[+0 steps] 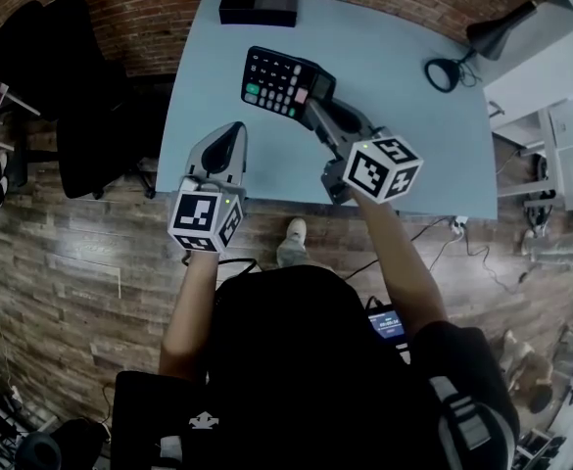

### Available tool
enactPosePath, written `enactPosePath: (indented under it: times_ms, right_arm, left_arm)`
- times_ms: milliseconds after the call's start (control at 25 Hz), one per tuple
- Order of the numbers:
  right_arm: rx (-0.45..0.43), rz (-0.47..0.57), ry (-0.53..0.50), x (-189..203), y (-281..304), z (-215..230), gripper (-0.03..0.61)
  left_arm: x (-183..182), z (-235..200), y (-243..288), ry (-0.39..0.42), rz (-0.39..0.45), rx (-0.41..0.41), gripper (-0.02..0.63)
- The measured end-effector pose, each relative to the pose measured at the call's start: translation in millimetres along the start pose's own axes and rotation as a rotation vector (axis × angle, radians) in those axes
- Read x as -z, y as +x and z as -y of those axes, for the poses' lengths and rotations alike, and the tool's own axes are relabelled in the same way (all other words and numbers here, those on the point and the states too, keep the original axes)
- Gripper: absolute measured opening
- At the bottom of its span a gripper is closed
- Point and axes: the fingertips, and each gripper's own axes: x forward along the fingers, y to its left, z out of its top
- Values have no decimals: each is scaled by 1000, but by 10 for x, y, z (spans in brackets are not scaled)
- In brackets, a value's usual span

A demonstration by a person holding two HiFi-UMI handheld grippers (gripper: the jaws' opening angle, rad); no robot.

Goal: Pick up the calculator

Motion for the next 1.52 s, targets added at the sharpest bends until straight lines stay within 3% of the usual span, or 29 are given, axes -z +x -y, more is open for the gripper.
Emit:
enactPosePath:
  times_ms: [720, 1520]
  right_arm:
    - [37, 67, -19, 176, -495, -687, 55]
    - [72, 77, -4, 219, -676, -863, 55]
  left_arm:
    - [46, 156, -827, 25, 19, 49, 5]
    - [111, 165, -1020, -3, 3, 78, 5]
